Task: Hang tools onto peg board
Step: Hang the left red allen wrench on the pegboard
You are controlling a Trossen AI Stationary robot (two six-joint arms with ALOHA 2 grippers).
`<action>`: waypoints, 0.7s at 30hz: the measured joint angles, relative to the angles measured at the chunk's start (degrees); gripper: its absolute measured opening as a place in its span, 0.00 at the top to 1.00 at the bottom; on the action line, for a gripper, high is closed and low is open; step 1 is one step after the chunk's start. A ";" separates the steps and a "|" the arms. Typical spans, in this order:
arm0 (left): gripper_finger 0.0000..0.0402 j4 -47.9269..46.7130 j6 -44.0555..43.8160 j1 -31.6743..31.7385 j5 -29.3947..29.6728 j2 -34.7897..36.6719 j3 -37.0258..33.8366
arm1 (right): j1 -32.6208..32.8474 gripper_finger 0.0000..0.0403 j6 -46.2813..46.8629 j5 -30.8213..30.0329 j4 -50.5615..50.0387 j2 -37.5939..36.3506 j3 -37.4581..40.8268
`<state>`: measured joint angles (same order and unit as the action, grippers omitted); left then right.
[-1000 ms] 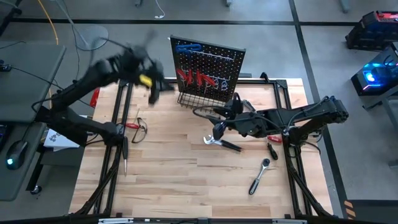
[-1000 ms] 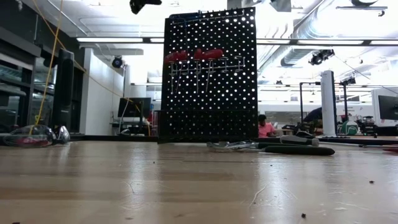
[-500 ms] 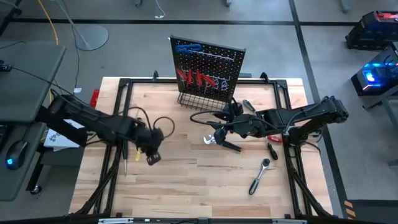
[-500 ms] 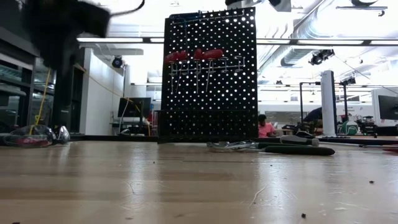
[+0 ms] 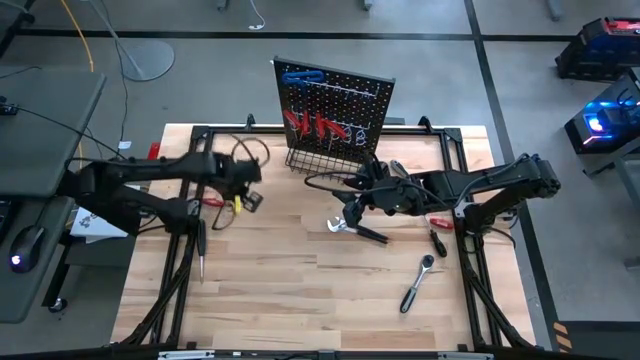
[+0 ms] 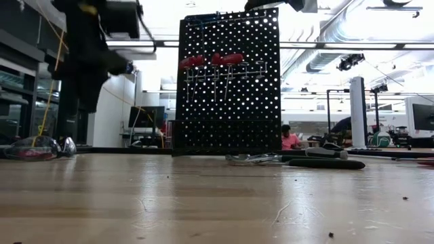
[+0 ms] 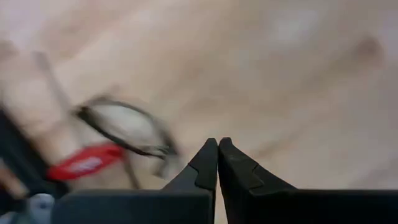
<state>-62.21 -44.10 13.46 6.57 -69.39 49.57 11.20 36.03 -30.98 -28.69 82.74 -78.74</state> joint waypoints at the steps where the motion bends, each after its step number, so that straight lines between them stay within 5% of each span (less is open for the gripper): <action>1: 0.98 -0.79 2.13 2.99 -0.40 -0.17 -0.10 | 0.00 0.52 -0.02 0.00 0.02 0.00 0.00; 14: 0.59 -0.82 16.27 27.98 4.11 -0.75 -0.06 | -0.33 0.52 -1.46 -0.02 -0.59 0.00 0.00; 21: 0.48 -1.03 16.30 35.48 3.37 -9.38 -0.06 | -0.35 0.52 -3.64 -0.04 -2.08 0.00 0.00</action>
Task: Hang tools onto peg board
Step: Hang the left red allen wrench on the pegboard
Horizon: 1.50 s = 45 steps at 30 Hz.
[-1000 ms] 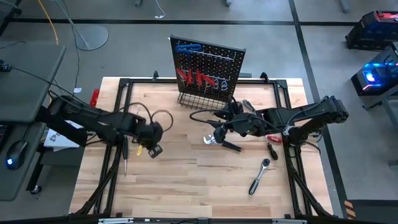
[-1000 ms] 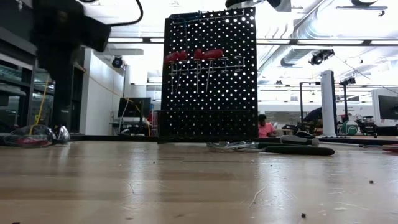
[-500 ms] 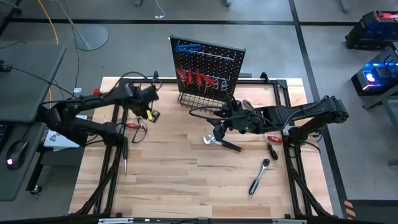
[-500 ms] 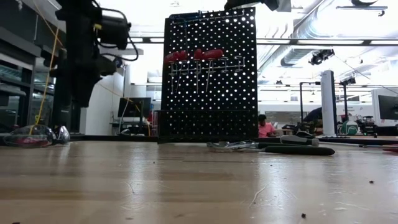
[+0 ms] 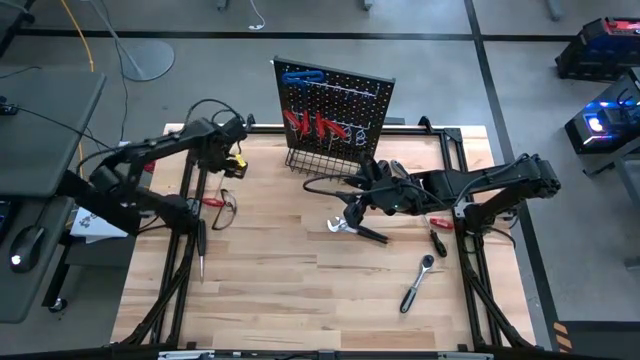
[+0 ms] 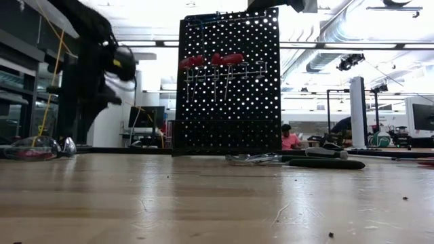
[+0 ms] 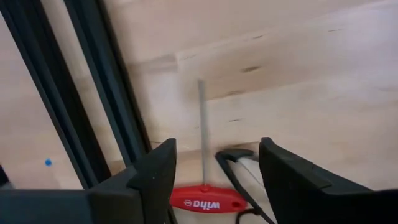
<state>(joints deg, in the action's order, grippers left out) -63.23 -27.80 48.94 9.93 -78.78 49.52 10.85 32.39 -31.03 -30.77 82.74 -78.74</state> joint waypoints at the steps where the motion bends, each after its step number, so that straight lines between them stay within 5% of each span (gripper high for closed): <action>1: 0.48 0.02 -0.44 0.67 0.00 -1.71 0.00 | 0.00 0.52 0.09 0.00 -0.21 0.00 0.00; 15: 0.51 4.50 -1.71 3.17 -2.52 -18.53 -2.44 | 0.04 0.52 3.58 1.67 -3.28 0.00 0.00; 19: 0.66 6.95 -2.26 3.17 -3.91 -18.78 -4.17 | 0.41 0.52 5.71 2.51 -4.45 0.00 0.00; 23: 0.94 8.52 -0.71 3.04 -5.59 -18.63 -4.26 | 1.32 0.52 6.72 2.54 -5.16 0.00 0.00; 30: 1.00 8.69 -2.78 -0.90 -6.24 -18.85 -2.62 | 2.73 0.52 9.75 2.37 -6.93 0.00 0.00; 45: 1.00 10.99 -1.52 -8.31 -9.42 -0.06 -1.40 | 5.69 0.52 11.21 0.82 -6.28 0.00 0.00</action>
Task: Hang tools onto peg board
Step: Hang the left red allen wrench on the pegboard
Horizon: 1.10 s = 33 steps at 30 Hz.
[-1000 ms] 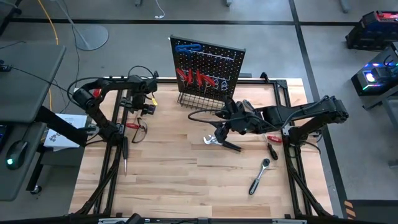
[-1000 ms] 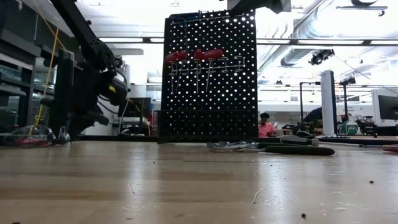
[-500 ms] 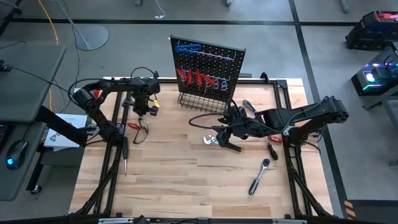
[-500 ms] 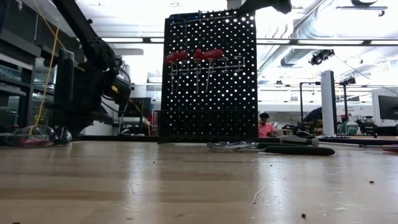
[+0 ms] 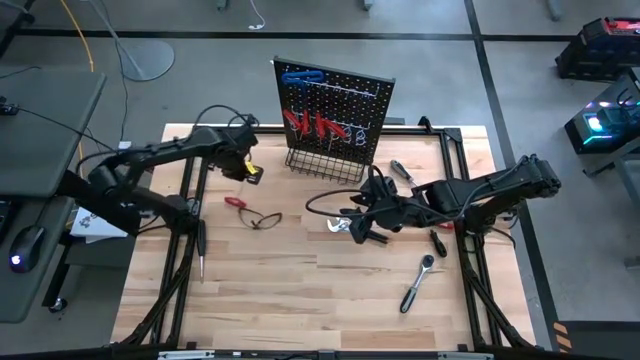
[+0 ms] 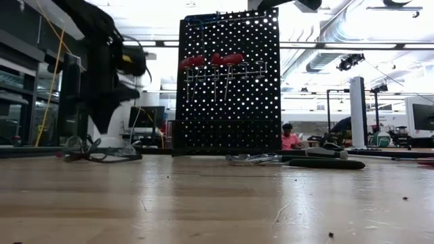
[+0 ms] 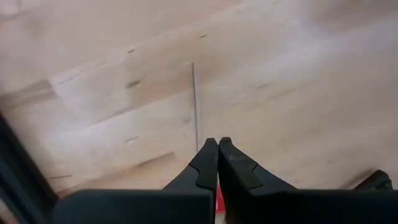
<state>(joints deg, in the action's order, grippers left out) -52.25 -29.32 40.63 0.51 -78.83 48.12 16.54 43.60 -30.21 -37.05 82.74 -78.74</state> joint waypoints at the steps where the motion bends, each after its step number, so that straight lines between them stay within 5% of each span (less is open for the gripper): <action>1: 1.00 -0.02 0.00 -0.02 0.03 1.49 0.00 | -0.01 0.52 -0.13 -0.03 0.23 0.00 0.00; 7: 1.00 -2.13 0.43 -0.35 -1.48 8.45 0.04 | -0.40 0.52 -1.58 -0.47 2.50 0.00 0.00; 13: 0.97 -0.09 -2.44 -1.82 -0.38 7.71 -4.80 | -0.95 0.52 -1.28 -1.17 3.05 0.00 0.00; 26: 0.62 7.45 -8.14 -2.85 -2.02 3.55 -11.83 | -1.17 0.52 -1.01 -1.08 4.31 0.00 0.00; 33: 0.54 9.64 -9.14 -2.98 -0.44 -1.31 -12.82 | -1.19 0.52 -1.47 -0.86 4.29 0.00 0.00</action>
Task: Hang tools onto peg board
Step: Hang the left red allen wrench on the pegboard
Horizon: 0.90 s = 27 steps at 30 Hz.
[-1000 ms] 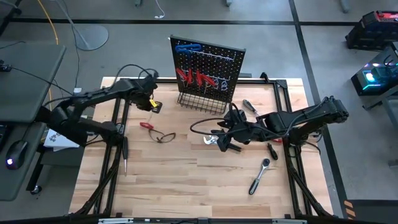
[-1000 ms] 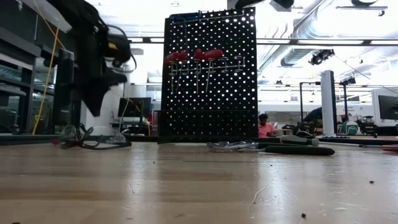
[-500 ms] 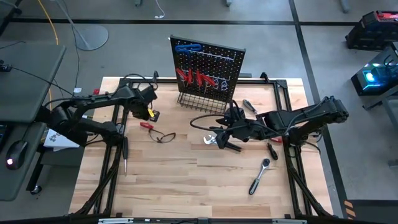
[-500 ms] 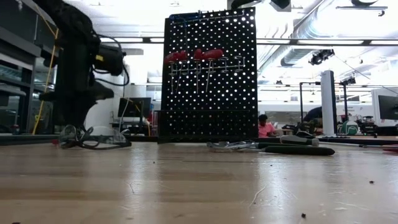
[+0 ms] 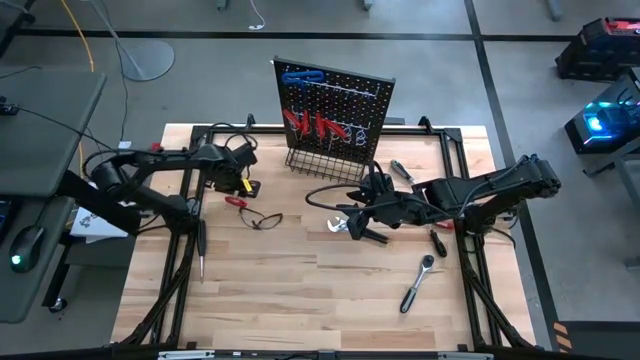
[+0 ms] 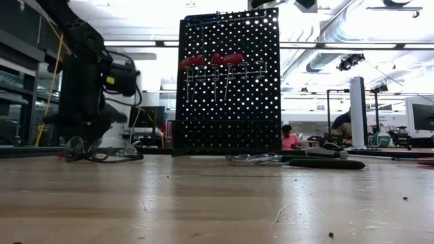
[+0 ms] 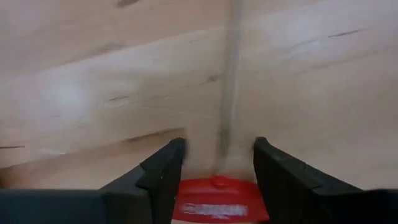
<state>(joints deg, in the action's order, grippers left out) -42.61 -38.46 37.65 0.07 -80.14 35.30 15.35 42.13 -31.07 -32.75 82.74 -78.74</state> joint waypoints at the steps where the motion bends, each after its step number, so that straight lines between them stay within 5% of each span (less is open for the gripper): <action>1: 0.54 -0.14 0.03 0.00 0.47 -1.14 0.16 | 0.00 0.52 0.01 0.07 -0.02 0.00 0.00; 6: 0.62 -1.40 1.44 -1.45 0.51 -6.99 1.21 | 0.01 0.52 0.33 0.07 -0.35 0.00 0.00; 12: 0.96 0.25 2.70 -4.70 2.09 -7.29 1.38 | 0.04 0.52 0.90 0.07 -0.92 0.00 0.01; 19: 1.00 -1.19 5.60 -5.03 0.98 -2.54 2.81 | 0.04 0.52 0.88 0.28 -0.88 0.00 0.02; 27: 1.00 -1.46 4.98 -5.40 -7.93 12.60 3.96 | 0.04 0.52 -2.49 3.02 -0.10 0.00 0.01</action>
<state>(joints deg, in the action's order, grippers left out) -44.07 -33.48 32.25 -7.86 -67.54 39.27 15.40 39.64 -28.06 -32.85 82.74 -78.73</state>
